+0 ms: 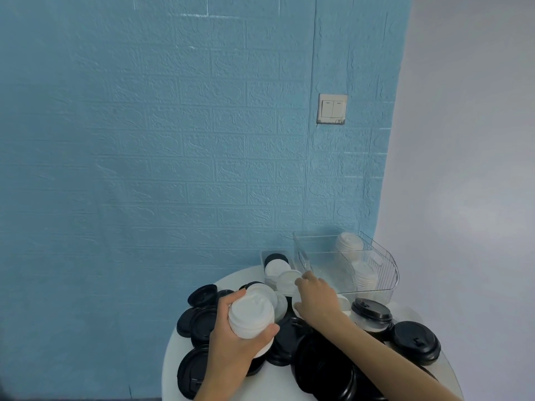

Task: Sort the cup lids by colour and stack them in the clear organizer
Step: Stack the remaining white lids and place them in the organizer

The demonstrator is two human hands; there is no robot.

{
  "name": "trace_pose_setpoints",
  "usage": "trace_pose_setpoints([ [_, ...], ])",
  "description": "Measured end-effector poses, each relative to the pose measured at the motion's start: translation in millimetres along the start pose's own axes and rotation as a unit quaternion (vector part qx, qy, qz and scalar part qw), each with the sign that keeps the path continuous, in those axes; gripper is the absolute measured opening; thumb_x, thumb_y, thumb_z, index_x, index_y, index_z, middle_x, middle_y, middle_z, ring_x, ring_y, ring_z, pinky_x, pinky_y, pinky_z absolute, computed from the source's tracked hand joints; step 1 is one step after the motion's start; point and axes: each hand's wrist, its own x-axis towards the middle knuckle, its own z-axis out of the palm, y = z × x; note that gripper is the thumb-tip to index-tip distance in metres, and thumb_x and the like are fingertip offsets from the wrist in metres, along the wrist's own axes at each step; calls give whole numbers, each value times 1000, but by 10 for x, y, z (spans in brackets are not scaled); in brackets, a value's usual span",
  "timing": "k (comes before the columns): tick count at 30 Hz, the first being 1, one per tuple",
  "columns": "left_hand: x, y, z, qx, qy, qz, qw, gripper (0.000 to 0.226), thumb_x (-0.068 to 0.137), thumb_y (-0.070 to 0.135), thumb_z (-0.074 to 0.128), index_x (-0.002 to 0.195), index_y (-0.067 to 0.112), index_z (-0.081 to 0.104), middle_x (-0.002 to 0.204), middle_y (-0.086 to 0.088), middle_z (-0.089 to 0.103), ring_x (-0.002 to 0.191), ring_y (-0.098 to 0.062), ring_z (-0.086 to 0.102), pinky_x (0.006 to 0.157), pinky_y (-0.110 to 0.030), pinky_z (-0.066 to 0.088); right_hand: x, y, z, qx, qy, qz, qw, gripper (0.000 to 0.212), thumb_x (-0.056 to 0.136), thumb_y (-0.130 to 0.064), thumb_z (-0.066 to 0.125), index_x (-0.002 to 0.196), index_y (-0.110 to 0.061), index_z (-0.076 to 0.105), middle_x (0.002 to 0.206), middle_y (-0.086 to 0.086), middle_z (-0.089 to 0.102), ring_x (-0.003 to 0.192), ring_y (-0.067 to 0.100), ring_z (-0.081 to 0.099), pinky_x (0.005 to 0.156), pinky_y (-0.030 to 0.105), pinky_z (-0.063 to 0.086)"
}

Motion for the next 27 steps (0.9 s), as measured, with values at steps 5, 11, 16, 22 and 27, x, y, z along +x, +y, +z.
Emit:
trace_pose_setpoints([
  [5, 4, -26, 18, 3, 1, -4, 1000, 83, 56, 15, 100, 122, 36, 54, 118, 38, 57, 112, 12, 54, 85, -6, 43, -26, 59, -192, 104, 49, 3, 993, 51, 91, -24, 65, 141, -19, 56, 146, 0, 52, 125, 28, 57, 98, 36, 47],
  [11, -9, -53, 55, 5, -14, -8, 1000, 80, 59, 16, 99, 120, 39, 53, 114, 38, 57, 109, 11, 55, 83, -5, 45, -157, 36, -537, 254, 90, 19, 963, 55, 86, -35, 77, 136, -22, 62, 136, -5, 65, 129, 18, 57, 104, 28, 40],
  [16, -1, -79, 87, -8, -18, -16, 1000, 82, 55, 25, 101, 119, 46, 53, 114, 34, 59, 109, 11, 55, 82, -6, 45, -240, -31, -693, 421, 90, 21, 902, 48, 75, -33, 88, 119, -28, 72, 114, -17, 69, 103, 11, 68, 96, 34, 54],
  [22, 21, -18, 117, -18, -24, -4, 1000, 78, 50, 40, 96, 112, 57, 52, 113, 29, 62, 108, 3, 60, 86, -21, 49, -344, -180, -721, 540, -21, -45, 840, 40, 87, -19, 80, 123, -31, 70, 122, -11, 66, 93, 3, 67, 70, 22, 58],
  [27, 34, 9, 112, -6, -23, 2, 1000, 77, 54, 34, 99, 114, 53, 53, 113, 26, 65, 107, 1, 62, 85, -19, 49, -395, -301, -665, 456, -67, -67, 885, 41, 100, -47, 58, 136, -29, 63, 138, -10, 60, 125, 8, 57, 106, 32, 50],
])
